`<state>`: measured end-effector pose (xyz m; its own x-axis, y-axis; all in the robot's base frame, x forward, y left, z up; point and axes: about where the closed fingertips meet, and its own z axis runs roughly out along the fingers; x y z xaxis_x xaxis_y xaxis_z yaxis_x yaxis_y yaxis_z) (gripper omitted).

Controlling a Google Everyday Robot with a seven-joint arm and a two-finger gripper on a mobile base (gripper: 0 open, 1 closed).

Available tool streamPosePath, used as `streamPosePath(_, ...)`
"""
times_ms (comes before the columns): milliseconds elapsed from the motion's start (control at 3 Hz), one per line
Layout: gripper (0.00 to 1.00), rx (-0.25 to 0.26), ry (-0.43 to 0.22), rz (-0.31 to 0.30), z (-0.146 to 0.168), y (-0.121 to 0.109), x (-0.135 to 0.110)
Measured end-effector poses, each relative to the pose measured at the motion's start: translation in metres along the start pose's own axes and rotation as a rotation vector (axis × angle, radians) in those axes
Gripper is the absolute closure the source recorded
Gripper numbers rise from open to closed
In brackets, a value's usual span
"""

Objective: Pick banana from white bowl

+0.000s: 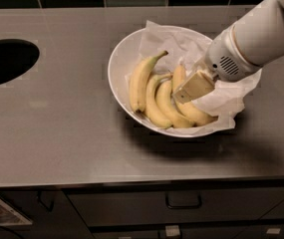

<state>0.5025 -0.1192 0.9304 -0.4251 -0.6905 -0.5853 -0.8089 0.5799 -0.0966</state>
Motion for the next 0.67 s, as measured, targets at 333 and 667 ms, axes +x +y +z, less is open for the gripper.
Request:
streamPosePath(333,0.51,0.034,-0.003,0.027,0.0078,-0.0003,-0.0025)
streamPosePath(667,0.50,0.092,-0.015,0.050,0.0147,-0.0077,-0.0058)
